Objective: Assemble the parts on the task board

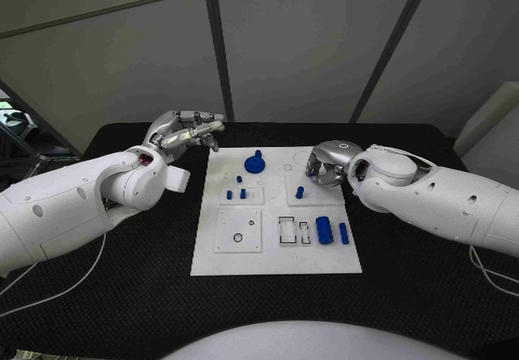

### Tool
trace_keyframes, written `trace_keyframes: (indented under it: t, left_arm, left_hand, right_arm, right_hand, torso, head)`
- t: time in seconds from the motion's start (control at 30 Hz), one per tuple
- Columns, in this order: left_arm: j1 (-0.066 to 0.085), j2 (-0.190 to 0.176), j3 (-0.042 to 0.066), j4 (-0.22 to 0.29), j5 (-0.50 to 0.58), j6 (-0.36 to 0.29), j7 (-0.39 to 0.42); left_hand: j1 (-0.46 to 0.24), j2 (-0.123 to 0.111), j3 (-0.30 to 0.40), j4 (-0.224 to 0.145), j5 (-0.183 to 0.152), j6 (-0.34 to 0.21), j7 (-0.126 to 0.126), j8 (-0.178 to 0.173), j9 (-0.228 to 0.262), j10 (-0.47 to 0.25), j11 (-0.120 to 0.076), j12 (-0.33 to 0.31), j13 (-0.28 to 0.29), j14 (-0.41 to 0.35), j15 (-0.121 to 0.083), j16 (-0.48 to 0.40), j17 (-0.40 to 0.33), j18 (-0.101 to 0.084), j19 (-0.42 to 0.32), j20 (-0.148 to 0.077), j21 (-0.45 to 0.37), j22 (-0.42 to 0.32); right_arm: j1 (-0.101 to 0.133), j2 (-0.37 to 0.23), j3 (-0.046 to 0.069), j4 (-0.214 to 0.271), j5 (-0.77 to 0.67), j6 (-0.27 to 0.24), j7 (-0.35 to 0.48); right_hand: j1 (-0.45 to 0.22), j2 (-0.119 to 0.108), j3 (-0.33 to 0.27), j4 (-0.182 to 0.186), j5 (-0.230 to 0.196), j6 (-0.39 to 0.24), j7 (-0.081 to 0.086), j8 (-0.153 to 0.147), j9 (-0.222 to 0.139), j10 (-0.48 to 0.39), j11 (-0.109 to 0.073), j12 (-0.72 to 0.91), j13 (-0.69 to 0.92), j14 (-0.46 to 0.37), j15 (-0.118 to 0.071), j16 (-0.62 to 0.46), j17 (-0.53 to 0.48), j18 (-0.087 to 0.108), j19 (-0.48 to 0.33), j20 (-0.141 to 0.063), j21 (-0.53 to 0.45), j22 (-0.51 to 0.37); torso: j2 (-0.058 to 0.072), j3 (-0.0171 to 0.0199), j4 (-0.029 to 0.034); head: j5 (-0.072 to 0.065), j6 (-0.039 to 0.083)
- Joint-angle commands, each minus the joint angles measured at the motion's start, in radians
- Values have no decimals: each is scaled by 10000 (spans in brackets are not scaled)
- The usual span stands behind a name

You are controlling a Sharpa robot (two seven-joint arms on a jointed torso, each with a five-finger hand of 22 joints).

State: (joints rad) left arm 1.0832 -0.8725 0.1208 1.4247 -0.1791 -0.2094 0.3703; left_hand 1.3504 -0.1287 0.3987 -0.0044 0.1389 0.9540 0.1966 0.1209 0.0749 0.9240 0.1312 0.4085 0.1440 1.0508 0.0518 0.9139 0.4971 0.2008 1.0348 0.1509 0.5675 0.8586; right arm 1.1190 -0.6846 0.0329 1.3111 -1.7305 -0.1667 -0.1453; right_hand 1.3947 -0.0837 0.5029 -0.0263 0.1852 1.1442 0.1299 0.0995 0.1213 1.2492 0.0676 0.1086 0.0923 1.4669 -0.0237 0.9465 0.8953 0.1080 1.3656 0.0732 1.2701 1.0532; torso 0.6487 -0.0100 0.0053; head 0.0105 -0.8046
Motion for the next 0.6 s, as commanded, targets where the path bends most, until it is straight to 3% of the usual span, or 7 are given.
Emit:
trace_keyframes:
  t: [0.03,0.33,0.6]
  left_arm:
    - [14,5,10,4,54,128,120]
    - [14,-3,10,-36,54,147,94]
    - [9,4,10,-75,54,220,75]
  left_hand:
    - [-2,77,-83,1,-2,-56,5,-66,-17,-53,15,25,-9,-4,24,-37,-15,-180,77,-2,3,-2]
    - [-15,71,-106,6,-4,-69,14,-69,-19,-69,22,32,-11,-9,30,-44,-25,-182,99,2,7,-2]
    - [-120,70,-229,74,-6,-142,49,-86,-26,-166,57,65,-21,-36,68,-69,-67,-192,123,31,-28,-29]
  right_arm:
    - [-31,-21,-23,46,-333,-264,-364]
    - [-39,-311,-19,403,-494,-696,-490]
    - [-35,-737,-3,1024,-529,-1034,-574]
  right_hand:
    - [87,136,57,-45,-44,54,-3,30,15,213,-119,10,24,251,-58,45,18,-90,79,5,57,38]
    - [145,79,129,-201,12,29,22,-3,29,209,-103,-69,46,217,-51,108,53,-93,48,1,124,94]
    - [155,57,162,-254,56,23,37,-18,34,210,-90,-101,57,205,-45,142,76,-97,39,4,157,127]
  torso:
    - [2,0,-5]
    - [-10,4,-5]
    - [-5,5,-13]
  head:
    - [-6,-5]
    - [-9,-9]
    - [-27,1]
